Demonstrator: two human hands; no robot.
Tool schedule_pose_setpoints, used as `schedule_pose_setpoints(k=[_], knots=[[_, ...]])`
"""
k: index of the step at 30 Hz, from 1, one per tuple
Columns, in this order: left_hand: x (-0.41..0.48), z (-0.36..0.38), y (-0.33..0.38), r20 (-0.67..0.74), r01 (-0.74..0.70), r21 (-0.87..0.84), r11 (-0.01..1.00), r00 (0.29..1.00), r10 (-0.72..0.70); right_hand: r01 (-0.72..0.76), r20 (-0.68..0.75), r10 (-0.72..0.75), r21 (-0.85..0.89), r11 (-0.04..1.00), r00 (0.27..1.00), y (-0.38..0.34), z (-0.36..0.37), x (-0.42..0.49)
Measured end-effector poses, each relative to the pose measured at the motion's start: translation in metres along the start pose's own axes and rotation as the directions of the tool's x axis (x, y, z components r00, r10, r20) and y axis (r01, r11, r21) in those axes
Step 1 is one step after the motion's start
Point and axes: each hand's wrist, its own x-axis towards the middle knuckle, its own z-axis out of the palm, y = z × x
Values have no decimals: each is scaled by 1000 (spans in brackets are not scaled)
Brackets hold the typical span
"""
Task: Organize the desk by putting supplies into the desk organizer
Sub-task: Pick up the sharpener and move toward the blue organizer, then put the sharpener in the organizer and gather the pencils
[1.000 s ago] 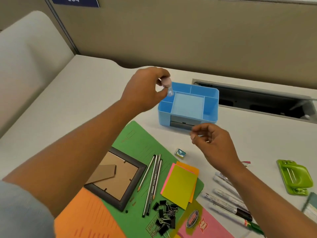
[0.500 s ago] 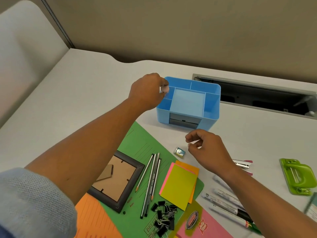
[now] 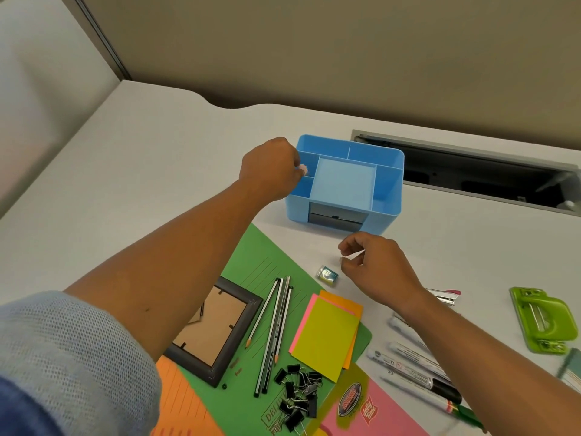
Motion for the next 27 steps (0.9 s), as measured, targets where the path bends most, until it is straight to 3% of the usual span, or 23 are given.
schedule_pose_setpoints(k=[4, 7, 10, 12, 16, 19, 27], knots=[[-9, -4, -1, -41, -5, -35, 999, 999, 3, -13, 13, 14, -58, 998, 1000, 3, 2, 0], [-31, -5, -4, -156, 17, -143, 990, 987, -40, 14, 61, -7, -127, 992, 998, 4, 4, -1], [-66, 7, -10, -307, 15, -258, 966, 947, -96, 95, 137, -68, -205, 974, 988, 4, 8, -2], [-91, 24, -19, -305, 10, -298, 955, 947, -105, 156, 188, -113, -236, 959, 976, 3, 11, -2], [-125, 62, -38, -46, 143, -226, 964, 987, -157, 217, 243, -143, -311, 925, 959, 1, 16, 0], [-132, 76, -42, 170, 207, -174, 963, 969, -178, 174, 226, -98, -347, 922, 969, -2, 19, 2], [-128, 89, -37, 394, 211, -74, 975, 904, -166, 128, 155, -66, -430, 894, 986, -5, 29, 0]])
